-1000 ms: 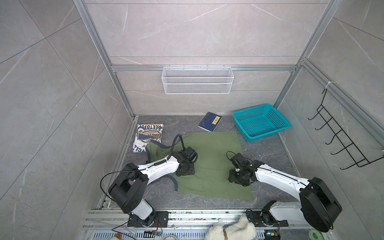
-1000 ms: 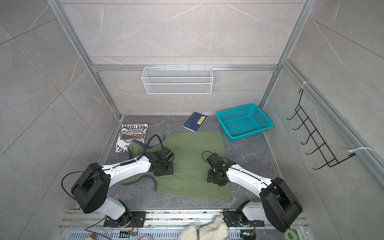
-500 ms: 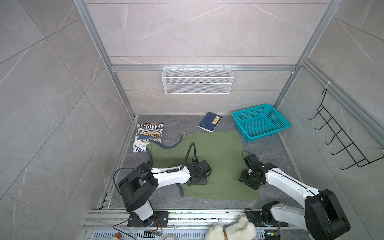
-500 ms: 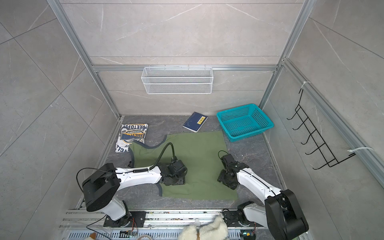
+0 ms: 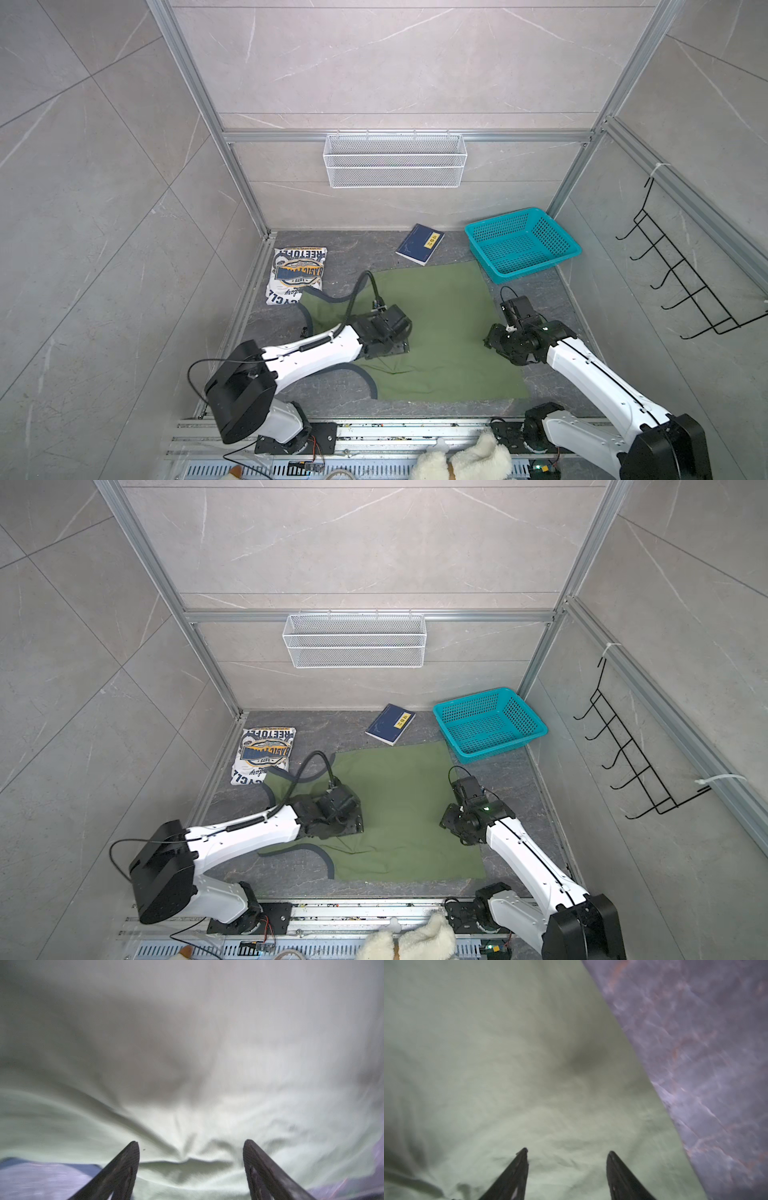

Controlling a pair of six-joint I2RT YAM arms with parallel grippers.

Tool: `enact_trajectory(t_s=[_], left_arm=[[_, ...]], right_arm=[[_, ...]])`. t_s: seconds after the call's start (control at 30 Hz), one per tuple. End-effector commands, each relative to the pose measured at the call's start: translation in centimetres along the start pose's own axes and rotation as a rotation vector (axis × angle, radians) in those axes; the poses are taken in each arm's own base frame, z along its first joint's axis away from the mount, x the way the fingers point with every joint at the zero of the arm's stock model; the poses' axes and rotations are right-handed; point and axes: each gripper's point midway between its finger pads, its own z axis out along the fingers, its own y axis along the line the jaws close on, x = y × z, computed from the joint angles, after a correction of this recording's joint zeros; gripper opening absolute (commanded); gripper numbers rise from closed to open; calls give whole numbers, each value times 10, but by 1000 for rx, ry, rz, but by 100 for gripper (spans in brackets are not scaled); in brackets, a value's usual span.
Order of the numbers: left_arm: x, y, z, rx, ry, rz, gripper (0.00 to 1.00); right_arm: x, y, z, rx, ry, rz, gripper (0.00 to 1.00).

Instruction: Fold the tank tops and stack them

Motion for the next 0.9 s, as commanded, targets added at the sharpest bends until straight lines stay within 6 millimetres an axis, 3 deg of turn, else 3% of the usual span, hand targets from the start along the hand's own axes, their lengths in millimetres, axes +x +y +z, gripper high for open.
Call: enact_trajectory(t_s=[0.0,0.17,0.37,0.53,0.67,0.87], left_arm=[[-27,50,-21,-103,-62,-25,81],[-21,124,-37,-147,-128,-237,81],[-4,179,-30,-136,-144,-401,81],[0,214,-10,-148,-123,-520,81],[-4,227,-1,-139,-102,-594,81],[32,253,15,-186,-13,-824,81]], right_arm=[[3,25,3,-108,47,-84,62],[25,38,5,-119,70,-170,62],[44,33,16,-85,110,-196,62],[56,11,34,8,151,-139,62],[58,-11,42,94,157,-74,62],[56,-36,47,112,151,77,62]])
